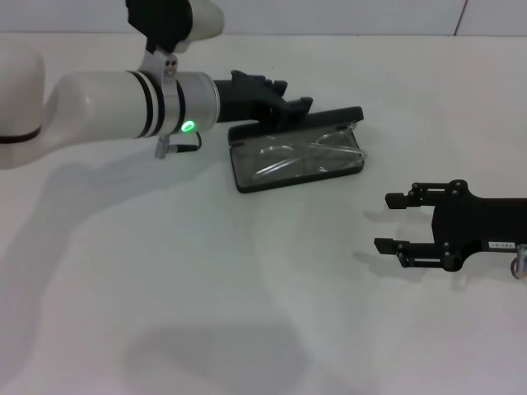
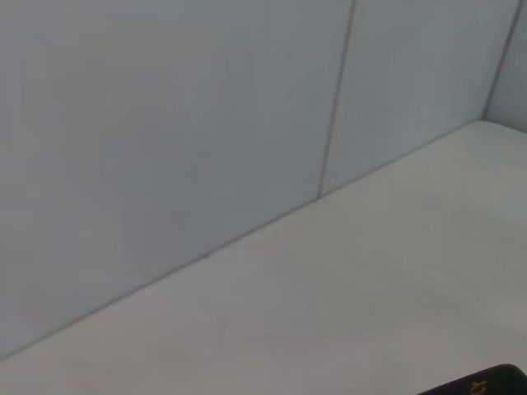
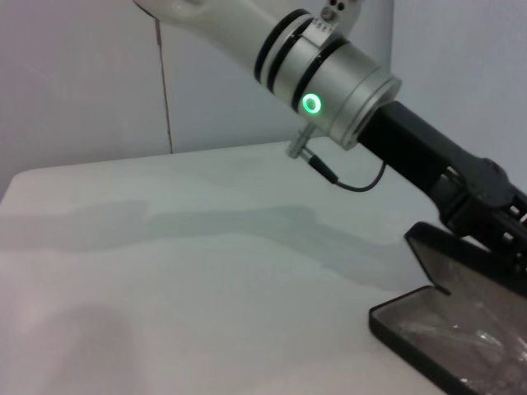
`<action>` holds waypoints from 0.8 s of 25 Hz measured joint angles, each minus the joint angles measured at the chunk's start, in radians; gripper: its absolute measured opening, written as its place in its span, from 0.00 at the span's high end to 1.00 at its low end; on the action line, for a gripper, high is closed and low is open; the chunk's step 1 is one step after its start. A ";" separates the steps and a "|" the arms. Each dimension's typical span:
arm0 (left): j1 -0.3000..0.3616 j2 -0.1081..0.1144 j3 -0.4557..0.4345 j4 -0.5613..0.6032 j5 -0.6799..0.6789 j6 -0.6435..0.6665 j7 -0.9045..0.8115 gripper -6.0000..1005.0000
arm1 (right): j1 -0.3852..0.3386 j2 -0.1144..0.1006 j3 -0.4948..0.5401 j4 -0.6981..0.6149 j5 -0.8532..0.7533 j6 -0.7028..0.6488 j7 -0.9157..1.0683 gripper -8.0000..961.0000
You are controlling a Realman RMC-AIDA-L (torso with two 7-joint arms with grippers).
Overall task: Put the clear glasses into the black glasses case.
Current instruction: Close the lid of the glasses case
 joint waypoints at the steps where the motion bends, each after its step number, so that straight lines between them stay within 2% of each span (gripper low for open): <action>1: 0.002 0.000 0.021 0.000 -0.014 0.000 -0.001 0.46 | 0.000 0.000 0.000 0.001 0.000 0.003 0.000 0.31; 8: 0.042 -0.001 0.127 0.015 -0.086 0.000 0.007 0.46 | 0.002 0.001 0.000 0.003 -0.001 0.008 0.004 0.31; 16: 0.109 -0.003 0.169 0.034 -0.194 0.001 0.088 0.46 | 0.003 0.003 -0.002 0.003 0.005 0.008 0.007 0.31; 20: 0.159 0.000 0.176 0.065 -0.308 0.078 0.188 0.46 | 0.005 0.004 0.000 0.000 0.021 0.007 0.007 0.30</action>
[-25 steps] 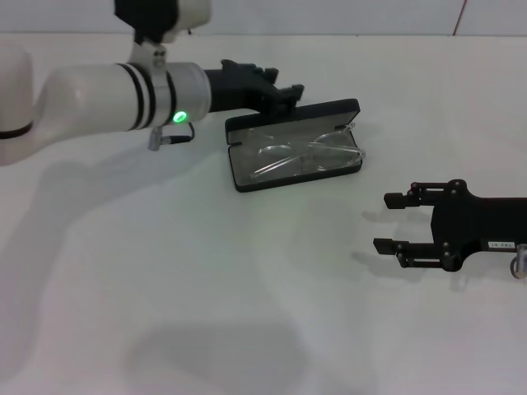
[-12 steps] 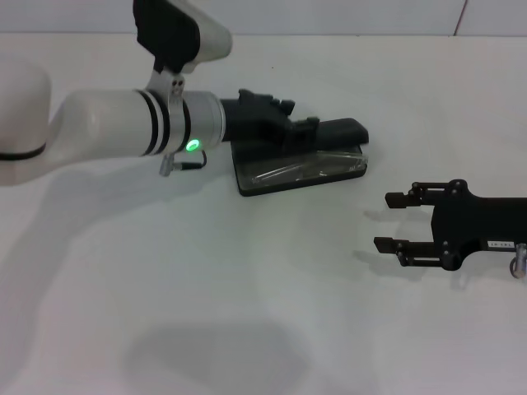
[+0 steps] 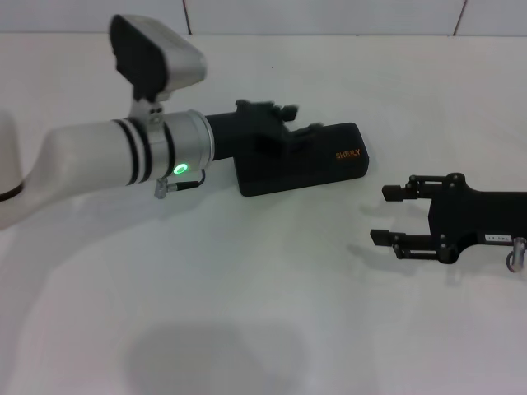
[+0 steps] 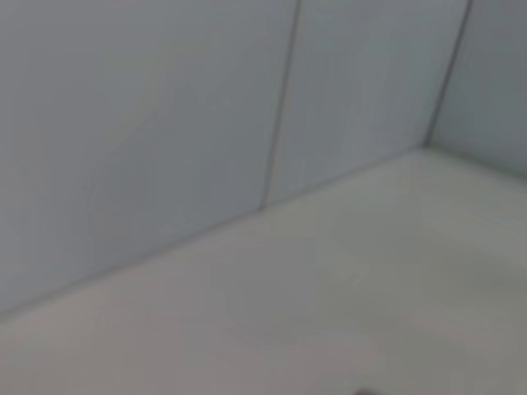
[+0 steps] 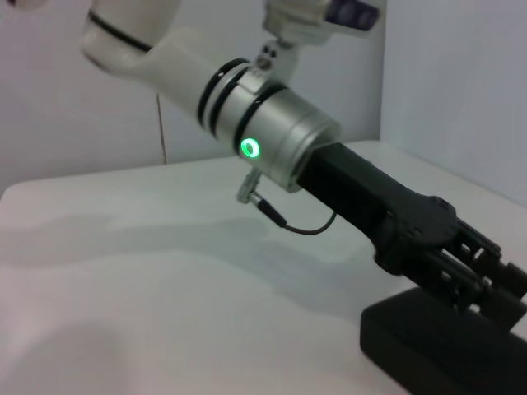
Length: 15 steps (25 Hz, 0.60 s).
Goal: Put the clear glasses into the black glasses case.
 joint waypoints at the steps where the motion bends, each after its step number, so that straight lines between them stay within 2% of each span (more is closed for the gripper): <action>1: 0.030 0.003 0.000 0.023 -0.048 0.058 0.044 0.46 | 0.000 0.000 0.000 0.000 0.007 0.000 0.000 0.30; 6: 0.154 0.019 -0.012 0.104 -0.176 0.346 0.199 0.46 | 0.010 0.001 0.019 0.001 0.028 -0.010 -0.003 0.30; 7: 0.193 0.029 -0.024 0.126 -0.182 0.461 0.219 0.46 | 0.012 0.001 0.022 0.000 0.040 -0.014 -0.005 0.30; 8: 0.193 0.029 -0.024 0.126 -0.182 0.461 0.219 0.46 | 0.012 0.001 0.024 -0.003 0.048 -0.020 -0.007 0.30; 11: 0.261 0.047 -0.058 0.145 -0.167 0.643 0.259 0.46 | 0.019 0.000 0.026 -0.012 0.068 -0.062 -0.010 0.30; 15: 0.343 0.073 -0.111 0.140 -0.164 0.807 0.349 0.32 | 0.032 -0.006 0.061 -0.003 0.094 -0.179 -0.034 0.30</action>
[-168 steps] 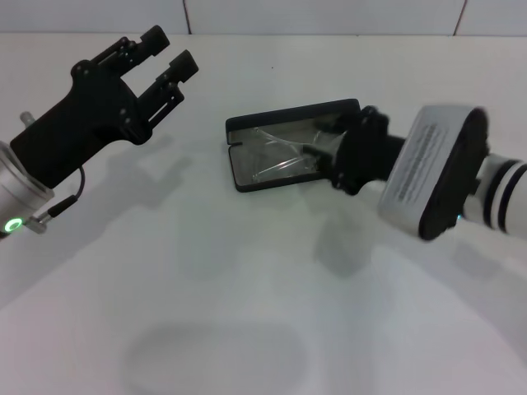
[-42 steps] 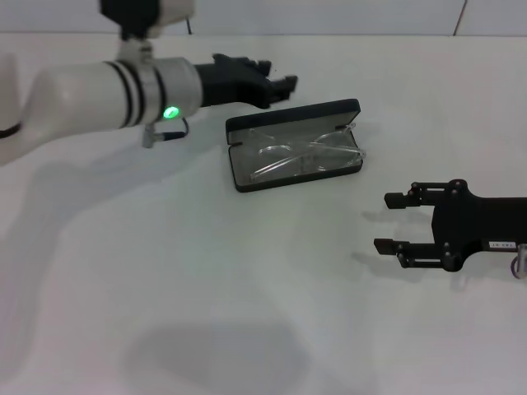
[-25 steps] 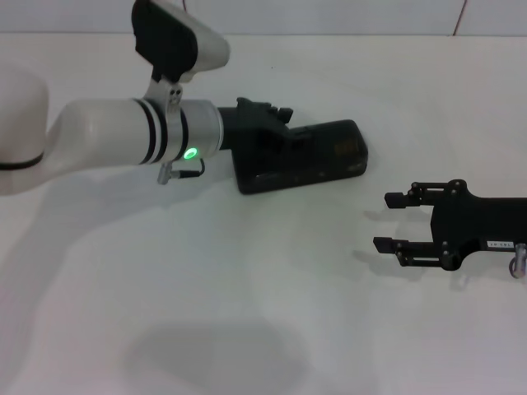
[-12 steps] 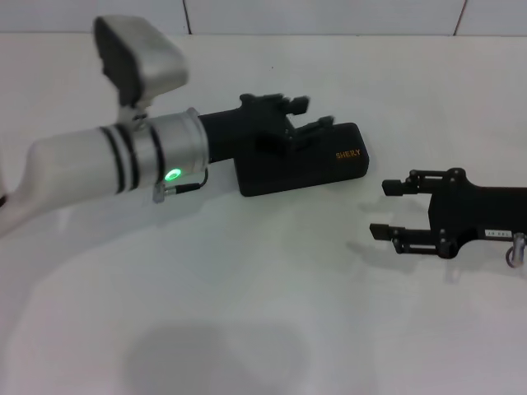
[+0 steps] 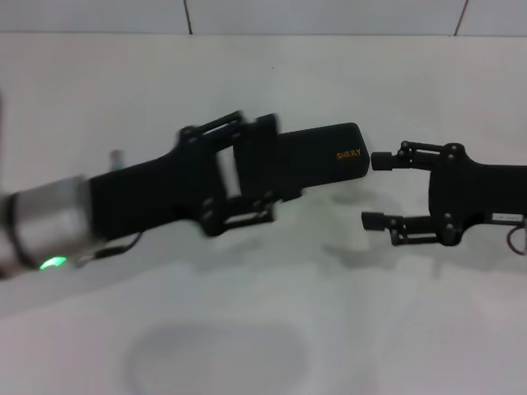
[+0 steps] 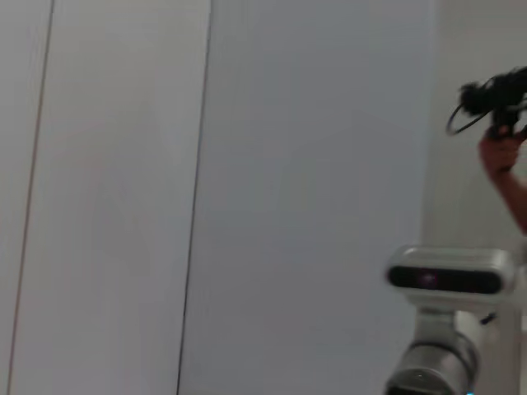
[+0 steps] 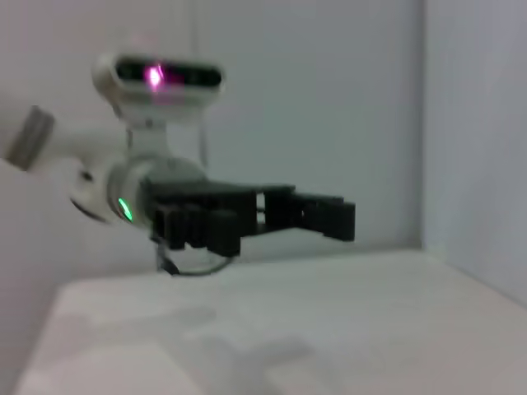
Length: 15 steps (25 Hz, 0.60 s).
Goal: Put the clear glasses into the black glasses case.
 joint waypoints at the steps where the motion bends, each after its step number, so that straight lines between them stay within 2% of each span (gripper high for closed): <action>1: 0.014 0.006 -0.007 -0.002 0.005 0.026 0.013 0.28 | 0.003 -0.002 0.012 0.006 0.000 -0.038 -0.018 0.27; 2: 0.029 0.013 -0.014 -0.003 0.016 0.059 0.030 0.25 | 0.005 -0.004 0.021 0.012 0.000 -0.074 -0.039 0.24; 5: 0.053 0.020 -0.014 -0.005 0.060 0.110 0.072 0.22 | 0.006 -0.010 0.029 0.036 -0.001 -0.170 -0.119 0.15; 10: 0.075 0.011 -0.015 -0.007 0.101 0.124 0.117 0.21 | 0.008 -0.008 0.028 0.055 -0.007 -0.201 -0.176 0.16; 15: 0.074 0.011 -0.015 -0.007 0.111 0.126 0.121 0.21 | 0.007 -0.007 0.027 0.056 -0.010 -0.201 -0.182 0.16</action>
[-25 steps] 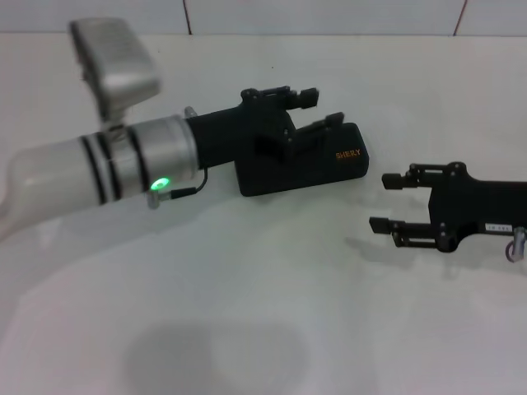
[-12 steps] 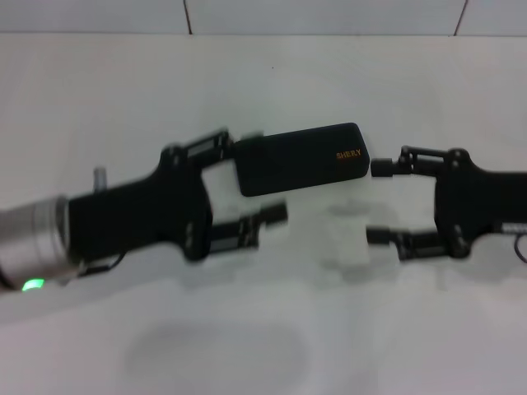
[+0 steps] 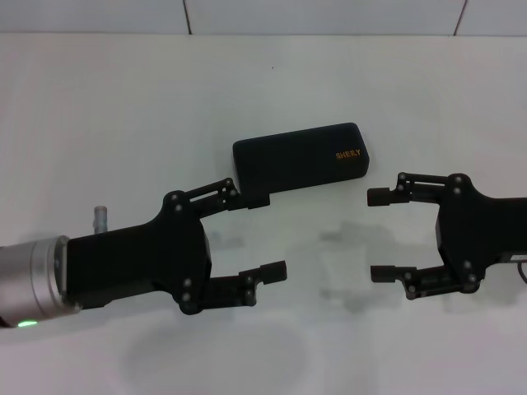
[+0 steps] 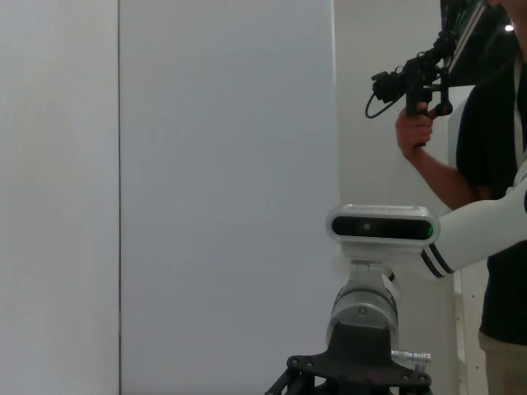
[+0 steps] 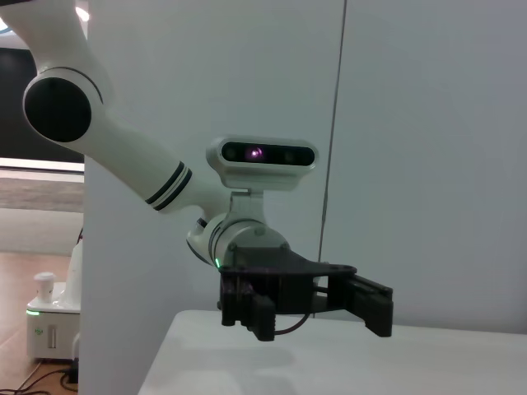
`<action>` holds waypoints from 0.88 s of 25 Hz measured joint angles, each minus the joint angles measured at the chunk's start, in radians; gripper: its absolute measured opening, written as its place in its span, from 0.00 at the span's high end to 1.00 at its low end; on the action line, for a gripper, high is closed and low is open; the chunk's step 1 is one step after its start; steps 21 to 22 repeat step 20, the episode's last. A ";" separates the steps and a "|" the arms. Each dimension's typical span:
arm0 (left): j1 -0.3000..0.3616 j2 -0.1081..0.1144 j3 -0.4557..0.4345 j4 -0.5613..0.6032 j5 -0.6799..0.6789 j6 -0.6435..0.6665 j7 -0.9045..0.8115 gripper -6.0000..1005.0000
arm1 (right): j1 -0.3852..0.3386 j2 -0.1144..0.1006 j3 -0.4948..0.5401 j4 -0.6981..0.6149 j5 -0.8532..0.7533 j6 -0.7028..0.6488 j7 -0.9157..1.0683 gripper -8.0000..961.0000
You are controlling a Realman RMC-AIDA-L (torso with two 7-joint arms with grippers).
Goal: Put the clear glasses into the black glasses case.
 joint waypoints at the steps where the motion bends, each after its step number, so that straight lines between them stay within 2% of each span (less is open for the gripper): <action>1: -0.001 0.002 0.000 0.000 0.002 0.000 0.001 0.21 | -0.002 0.000 0.001 0.000 0.000 -0.002 -0.003 0.16; 8: -0.007 0.004 -0.002 0.000 0.013 0.002 0.002 0.21 | -0.011 0.000 0.003 0.027 0.002 -0.016 -0.061 0.16; 13: -0.006 0.005 -0.003 0.000 0.015 0.002 0.003 0.21 | -0.009 -0.002 0.008 0.051 0.007 -0.091 -0.131 0.16; 22: 0.000 0.002 -0.003 -0.001 0.021 0.003 0.016 0.21 | -0.011 0.001 0.067 0.092 0.008 -0.132 -0.180 0.16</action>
